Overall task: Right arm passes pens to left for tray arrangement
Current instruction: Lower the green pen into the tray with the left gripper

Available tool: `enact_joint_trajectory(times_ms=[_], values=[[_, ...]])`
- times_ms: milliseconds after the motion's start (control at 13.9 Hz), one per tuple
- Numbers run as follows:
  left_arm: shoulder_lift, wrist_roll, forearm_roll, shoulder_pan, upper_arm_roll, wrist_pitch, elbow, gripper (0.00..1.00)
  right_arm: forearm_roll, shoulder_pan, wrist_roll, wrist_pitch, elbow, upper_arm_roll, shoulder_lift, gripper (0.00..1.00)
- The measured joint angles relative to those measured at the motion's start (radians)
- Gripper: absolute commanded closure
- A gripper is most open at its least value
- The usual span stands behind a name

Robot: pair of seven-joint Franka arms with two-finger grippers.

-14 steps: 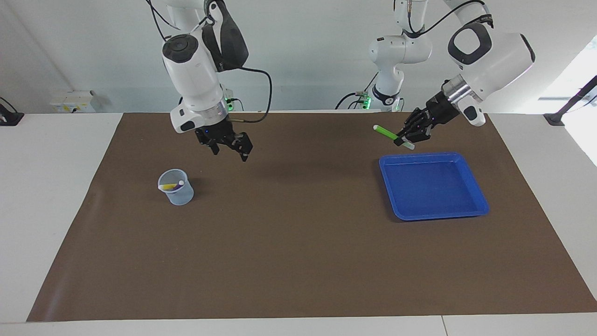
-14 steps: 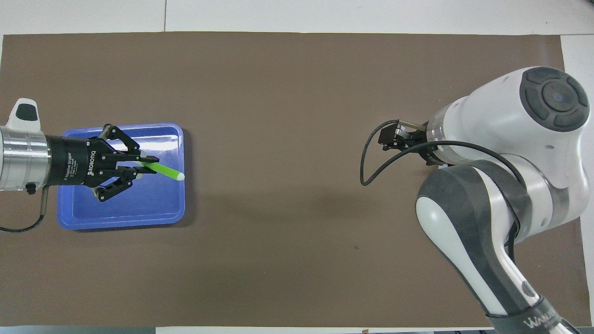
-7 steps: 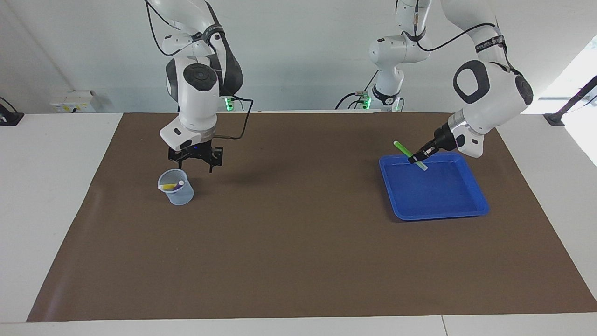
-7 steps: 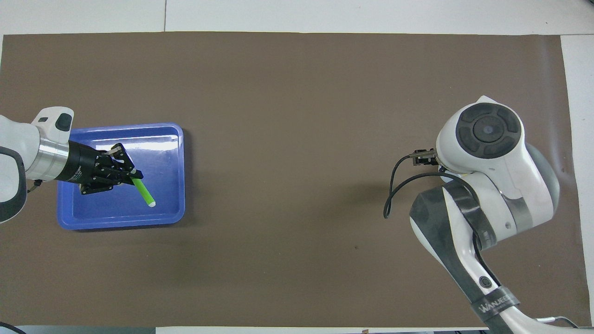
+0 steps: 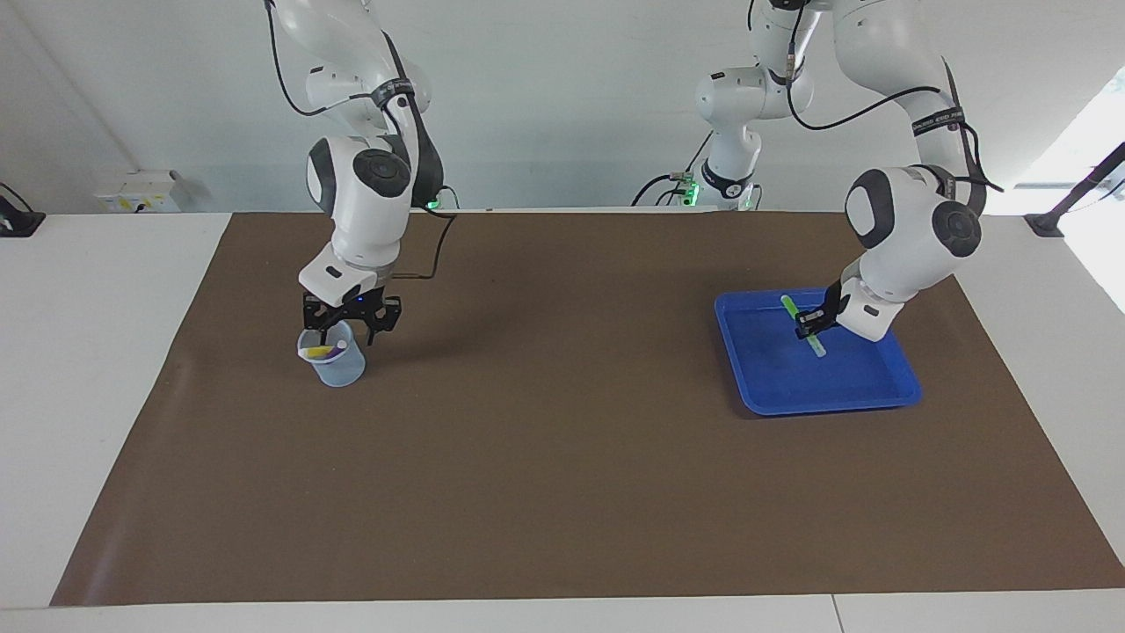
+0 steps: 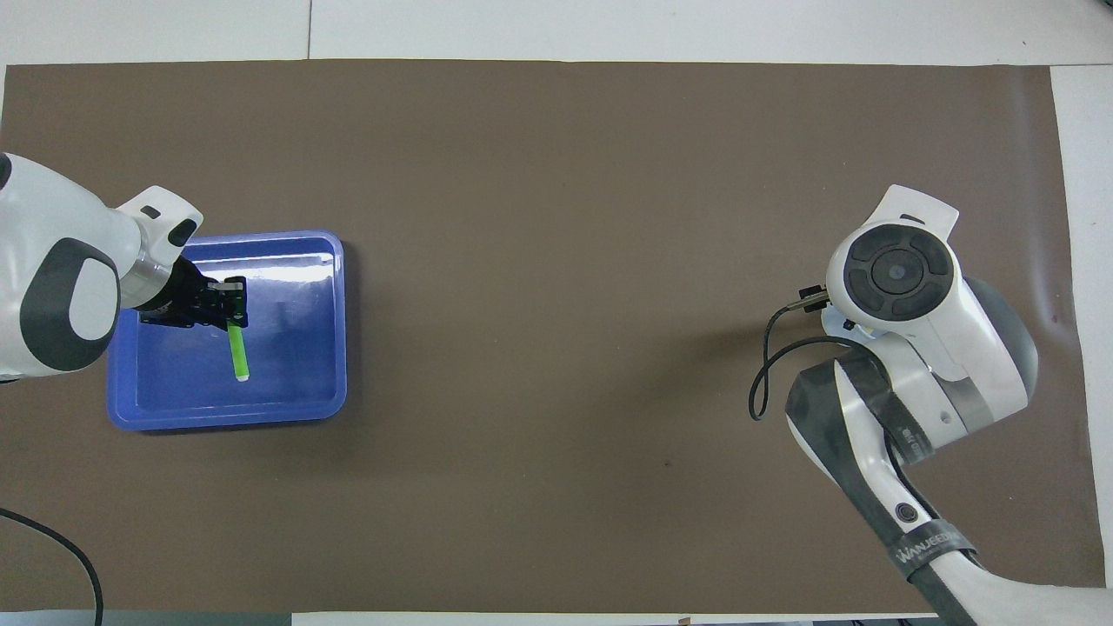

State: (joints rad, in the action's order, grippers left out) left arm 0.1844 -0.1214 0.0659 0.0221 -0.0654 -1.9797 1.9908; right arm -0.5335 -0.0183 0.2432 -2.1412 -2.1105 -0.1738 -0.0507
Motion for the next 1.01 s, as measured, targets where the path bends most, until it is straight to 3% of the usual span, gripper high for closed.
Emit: enact_joint_trajectory(times_ms=[360, 720, 792, 864, 1008], values=[[0.067, 0.021, -0.016, -0.048, -0.003, -0.065, -0.014, 1.00, -0.007, 0.000, -0.001, -0.036, -0.024, 0.014, 0.001, 0.49], [0.075, 0.022, -0.018, -0.053, -0.001, -0.069, -0.016, 1.00, -0.008, 0.000, -0.001, -0.053, -0.034, 0.015, 0.001, 0.50], [0.075, 0.022, -0.018, -0.053, 0.000, -0.069, -0.015, 0.95, -0.008, 0.000, -0.001, -0.067, -0.040, 0.016, 0.001, 0.50], [0.075, 0.022, -0.018, -0.053, 0.000, -0.069, -0.015, 0.01, -0.008, 0.000, -0.001, -0.075, -0.044, 0.017, 0.001, 0.51], [0.076, 0.022, -0.018, -0.053, 0.000, -0.069, -0.015, 0.00, -0.008, 0.000, -0.001, -0.078, -0.048, 0.018, 0.001, 0.53]])
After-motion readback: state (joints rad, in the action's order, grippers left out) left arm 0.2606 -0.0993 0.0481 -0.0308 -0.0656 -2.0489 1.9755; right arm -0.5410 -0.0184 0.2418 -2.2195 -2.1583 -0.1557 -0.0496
